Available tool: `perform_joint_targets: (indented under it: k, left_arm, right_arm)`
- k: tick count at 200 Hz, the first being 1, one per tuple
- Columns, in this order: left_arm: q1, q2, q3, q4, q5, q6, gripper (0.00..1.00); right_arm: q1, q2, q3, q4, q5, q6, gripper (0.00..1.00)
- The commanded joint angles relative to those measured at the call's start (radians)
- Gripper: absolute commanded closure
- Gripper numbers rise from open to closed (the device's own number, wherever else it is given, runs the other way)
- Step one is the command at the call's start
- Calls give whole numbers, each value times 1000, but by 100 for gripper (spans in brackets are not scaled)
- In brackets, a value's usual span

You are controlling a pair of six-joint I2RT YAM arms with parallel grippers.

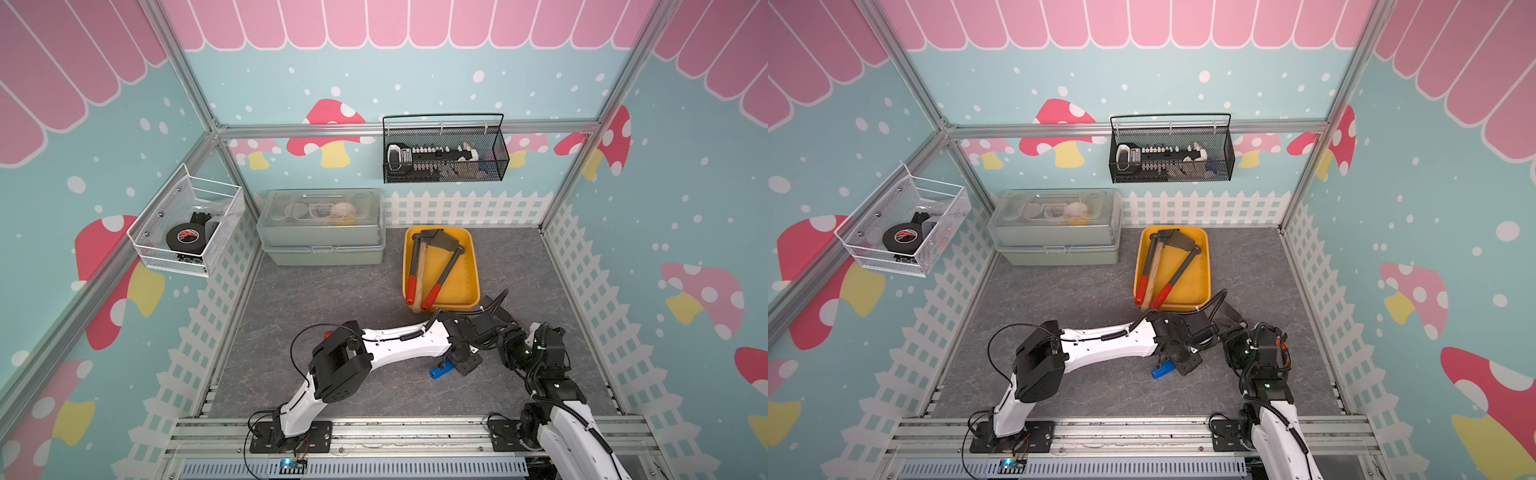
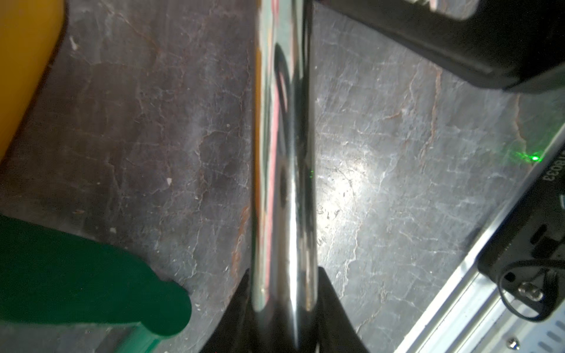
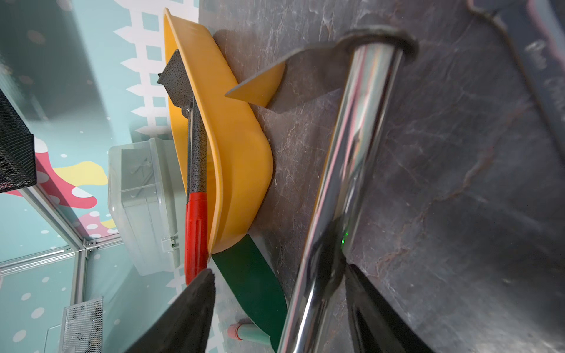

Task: Put the small hoe into the storage box
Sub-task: Pick up the hoe from the center of the board.

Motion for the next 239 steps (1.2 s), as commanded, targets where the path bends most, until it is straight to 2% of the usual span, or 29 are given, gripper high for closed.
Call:
perform_joint_targets:
  k: [1, 79, 190, 239]
  left_arm:
    - [2, -61, 45, -1, -24, 27, 100]
    - [2, -65, 118, -1, -27, 69, 100]
    - [9, -67, 195, 5, -54, 111, 100]
    - [18, -59, 228, 10, -66, 126, 100]
  right_arm:
    - [-2, -23, 24, -43, 32, 3, 32]
    - [-3, -128, 43, -171, 93, 4, 31]
    - [-4, -95, 93, -253, 104, -39, 29]
    - [-4, -147, 92, -254, 127, -9, 29]
